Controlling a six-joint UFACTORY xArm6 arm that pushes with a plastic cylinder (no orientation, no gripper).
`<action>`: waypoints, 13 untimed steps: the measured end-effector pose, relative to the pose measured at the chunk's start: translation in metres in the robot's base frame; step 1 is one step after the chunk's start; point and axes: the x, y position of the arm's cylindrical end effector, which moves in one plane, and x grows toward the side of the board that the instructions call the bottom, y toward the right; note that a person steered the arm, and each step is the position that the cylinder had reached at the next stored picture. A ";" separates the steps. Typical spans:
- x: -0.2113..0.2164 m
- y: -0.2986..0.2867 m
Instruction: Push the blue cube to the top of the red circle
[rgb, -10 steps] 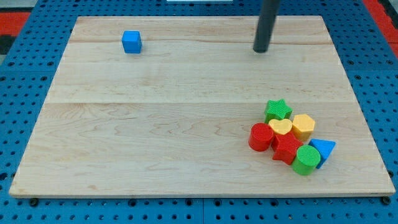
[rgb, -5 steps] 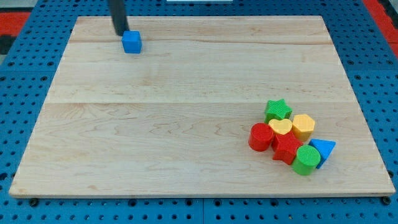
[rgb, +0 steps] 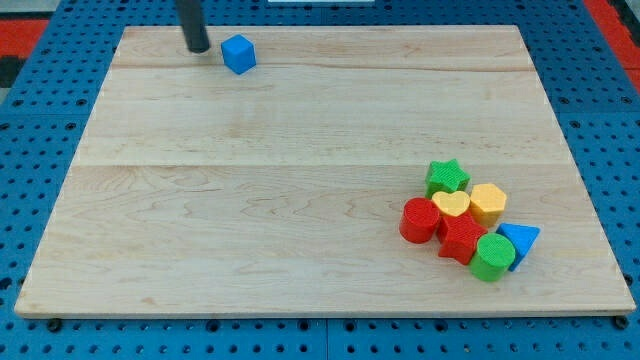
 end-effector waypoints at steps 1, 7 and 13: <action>0.017 0.049; 0.183 0.228; 0.178 0.369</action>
